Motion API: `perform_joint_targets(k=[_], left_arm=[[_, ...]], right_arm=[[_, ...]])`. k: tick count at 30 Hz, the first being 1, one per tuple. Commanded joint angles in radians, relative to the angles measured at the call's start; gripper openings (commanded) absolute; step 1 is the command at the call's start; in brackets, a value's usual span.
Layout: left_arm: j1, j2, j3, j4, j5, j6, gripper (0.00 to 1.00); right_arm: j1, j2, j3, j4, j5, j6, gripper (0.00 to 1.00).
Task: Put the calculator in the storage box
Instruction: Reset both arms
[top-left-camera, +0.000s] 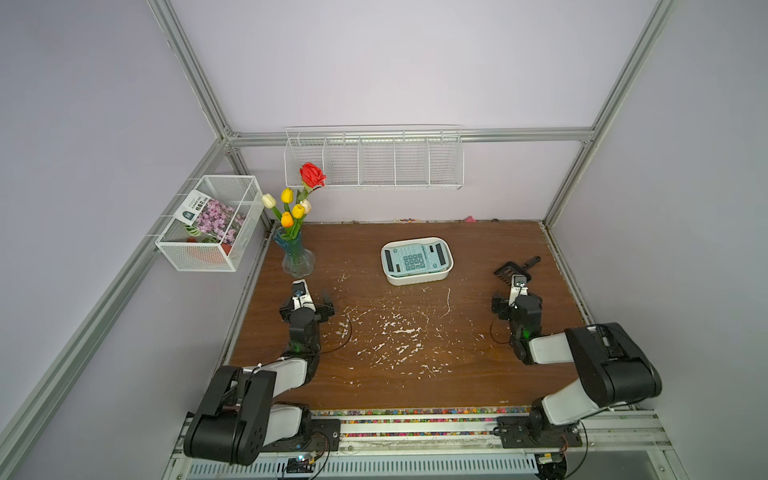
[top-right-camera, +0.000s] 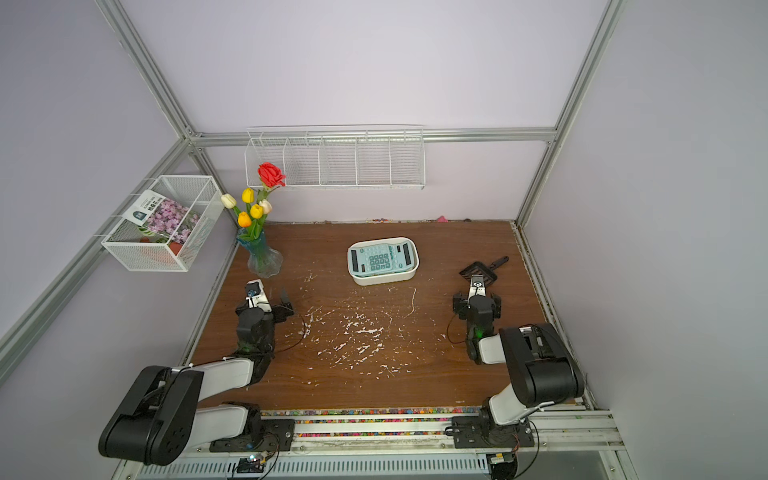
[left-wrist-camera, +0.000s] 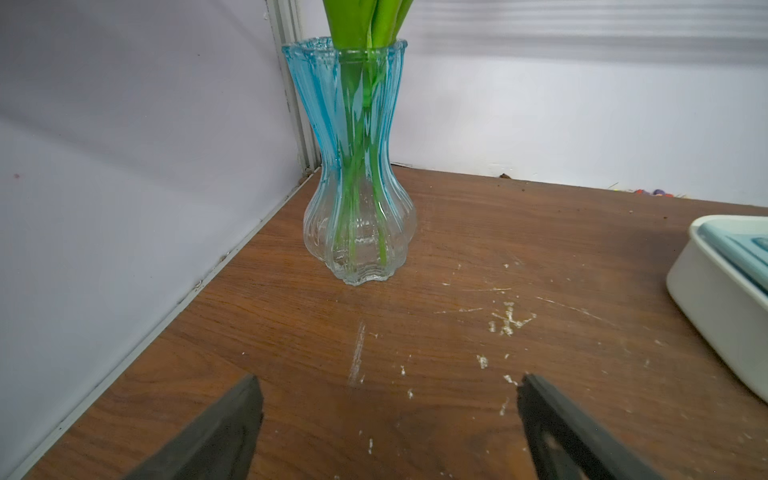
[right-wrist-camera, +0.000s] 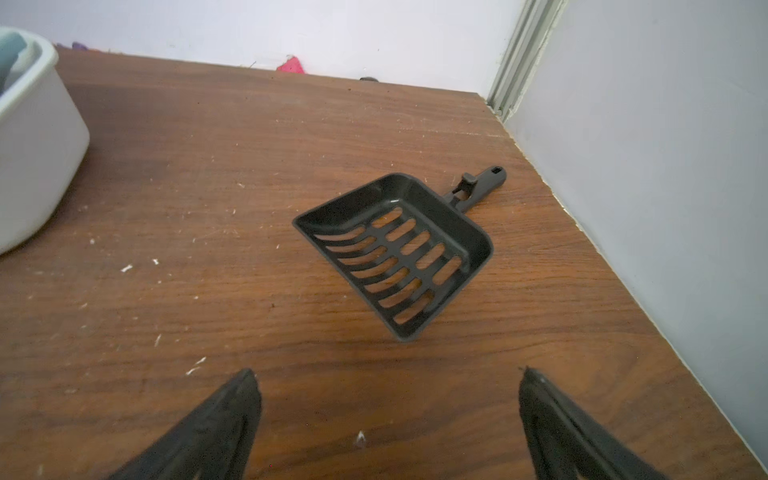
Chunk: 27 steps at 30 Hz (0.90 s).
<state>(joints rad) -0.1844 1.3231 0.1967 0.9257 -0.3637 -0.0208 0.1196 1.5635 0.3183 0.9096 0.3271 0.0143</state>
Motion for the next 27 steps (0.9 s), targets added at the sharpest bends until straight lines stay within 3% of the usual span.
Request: perform_joint_targets(k=[1, 3, 5, 6, 9, 27], left_arm=[[0.054, 0.077, 0.037, 0.172, 0.003, 0.050, 1.00], [0.110, 0.147, 0.023, 0.252, 0.054, -0.016, 1.00], [0.121, 0.253, 0.014, 0.389, 0.065, -0.004, 1.00], [0.120, 0.253, 0.020, 0.368, 0.069, 0.001, 1.00], [0.140, 0.194, 0.128, 0.065, 0.135, -0.025, 1.00], [0.123, 0.234, 0.104, 0.185, 0.139, 0.018, 1.00]], right_arm=[[-0.013, -0.025, 0.060, -0.024, -0.056, 0.001, 0.99], [-0.019, 0.010, 0.038, 0.081, -0.071, -0.008, 0.99], [-0.019, -0.003, 0.043, 0.045, -0.071, -0.005, 0.99], [-0.019, 0.001, 0.042, 0.057, -0.072, -0.005, 0.99], [-0.021, 0.003, 0.045, 0.050, -0.075, -0.004, 0.99], [-0.021, 0.004, 0.041, 0.064, -0.057, -0.003, 0.99]])
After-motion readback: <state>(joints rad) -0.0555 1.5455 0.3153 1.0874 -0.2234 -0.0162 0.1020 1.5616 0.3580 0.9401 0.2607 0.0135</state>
